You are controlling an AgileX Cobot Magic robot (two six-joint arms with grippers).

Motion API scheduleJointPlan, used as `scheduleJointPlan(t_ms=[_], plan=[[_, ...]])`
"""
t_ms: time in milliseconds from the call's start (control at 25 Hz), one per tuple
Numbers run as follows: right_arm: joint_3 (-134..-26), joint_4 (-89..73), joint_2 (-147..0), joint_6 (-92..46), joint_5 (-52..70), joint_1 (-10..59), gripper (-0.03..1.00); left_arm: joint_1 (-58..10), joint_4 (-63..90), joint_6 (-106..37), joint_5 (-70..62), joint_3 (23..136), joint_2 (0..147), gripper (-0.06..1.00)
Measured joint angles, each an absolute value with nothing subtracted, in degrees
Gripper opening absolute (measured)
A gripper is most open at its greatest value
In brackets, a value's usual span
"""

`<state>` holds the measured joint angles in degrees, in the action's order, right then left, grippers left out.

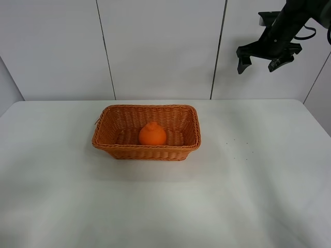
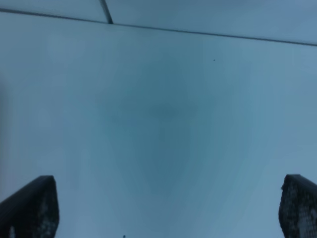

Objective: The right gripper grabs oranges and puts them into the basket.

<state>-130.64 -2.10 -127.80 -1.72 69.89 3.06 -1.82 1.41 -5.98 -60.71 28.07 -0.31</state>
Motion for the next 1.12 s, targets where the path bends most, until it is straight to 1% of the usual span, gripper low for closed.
scheduleJointPlan(t_ms=[120,240,440,680,920,1120], plan=[[-129.71,-2.62,-126.17,-1.72,69.83,3.10,0.68,-1.82,1.41,-5.98,-60.71,28.07,-0.31,0.88],[-126.09,-2.76,-122.31,-1.72,69.84,3.10,0.68,-1.82,1.41,-5.98,-60.71,28.07,-0.31,0.88],[-114.39,-2.87,-111.74,-1.72,69.84,3.10,0.68,-1.82,1.41,-5.98,-60.71,28.07,-0.31,0.88],[-92.59,-3.65,-91.88,-1.72,69.74,3.10,0.68,-1.82,1.41,-5.98,-60.71,28.07,-0.31,0.88],[-64.61,-3.82,-66.50,-1.72,69.81,3.10,0.68,-1.82,1.41,-5.98,-60.71,28.07,-0.31,0.88],[-44.26,-3.39,-45.72,-1.72,68.00,3.10,0.68,-1.82,1.41,-5.98,-60.71,28.07,-0.31,0.88]])
